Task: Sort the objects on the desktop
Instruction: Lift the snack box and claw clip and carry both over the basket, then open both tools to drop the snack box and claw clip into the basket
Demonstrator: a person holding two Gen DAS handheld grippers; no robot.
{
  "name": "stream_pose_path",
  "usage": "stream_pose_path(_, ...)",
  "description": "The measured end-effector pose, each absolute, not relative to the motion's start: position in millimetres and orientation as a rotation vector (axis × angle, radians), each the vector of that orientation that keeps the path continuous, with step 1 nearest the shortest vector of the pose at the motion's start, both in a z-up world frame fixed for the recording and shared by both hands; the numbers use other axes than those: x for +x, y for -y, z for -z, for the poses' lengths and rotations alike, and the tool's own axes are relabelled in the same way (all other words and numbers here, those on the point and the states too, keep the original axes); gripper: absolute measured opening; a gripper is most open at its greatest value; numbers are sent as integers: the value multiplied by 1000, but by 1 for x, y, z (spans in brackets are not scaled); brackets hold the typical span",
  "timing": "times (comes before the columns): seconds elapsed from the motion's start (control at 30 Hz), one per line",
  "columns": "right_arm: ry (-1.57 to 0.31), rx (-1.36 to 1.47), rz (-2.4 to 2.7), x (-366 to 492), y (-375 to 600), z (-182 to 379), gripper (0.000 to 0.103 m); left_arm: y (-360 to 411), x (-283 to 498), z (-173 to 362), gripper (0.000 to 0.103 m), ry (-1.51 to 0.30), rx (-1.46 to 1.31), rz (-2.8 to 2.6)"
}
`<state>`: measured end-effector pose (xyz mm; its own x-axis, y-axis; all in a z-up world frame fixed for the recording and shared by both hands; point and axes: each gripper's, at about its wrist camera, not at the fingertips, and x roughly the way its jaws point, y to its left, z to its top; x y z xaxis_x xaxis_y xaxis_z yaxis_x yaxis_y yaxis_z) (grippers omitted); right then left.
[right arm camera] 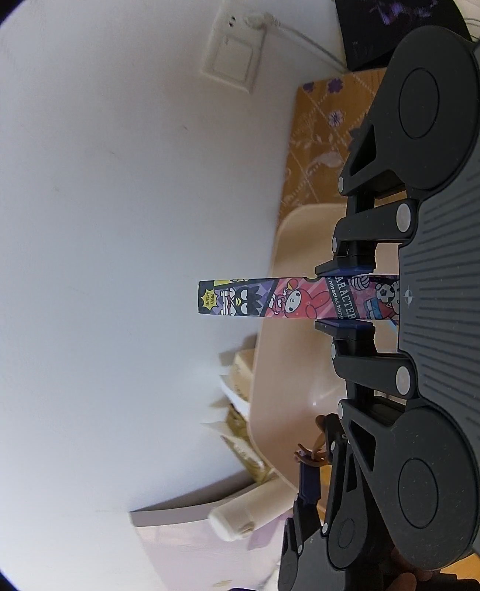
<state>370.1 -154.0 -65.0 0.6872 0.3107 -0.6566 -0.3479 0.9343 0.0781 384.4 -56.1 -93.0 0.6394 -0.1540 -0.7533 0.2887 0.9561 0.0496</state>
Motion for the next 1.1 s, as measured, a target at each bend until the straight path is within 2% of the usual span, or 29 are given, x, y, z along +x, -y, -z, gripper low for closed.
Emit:
stream_pose_path(0.5,-897,-145,-380,395,138,116,22,57,407,133,49,-1048,158,270)
stream_pose_path(0.57,-913,-141,-381,393,139,118,22,54,410,133,52,-1066,149,254)
stream_pose_path(0.6,-915,-137,-379,392,139,119,32,53,409,132,54,-1069,149,254)
stream_pose_path(0.67,-908,-129,-375,387,142,116,36,51,408,132,65,-1067,151,250)
stream_pose_path(0.77,-891,-128,-366,385,143,111,51,46,404,131,73,-1054,153,235)
stream_pose_path(0.83,-881,-123,-355,383,144,107,61,45,402,126,73,-1043,152,230)
stream_pose_path(1.03,-853,-90,-338,374,147,92,77,34,391,113,73,-1012,169,225)
stream_pose_path(1.1,-841,-93,-331,369,148,87,80,30,386,105,73,-1001,166,224)
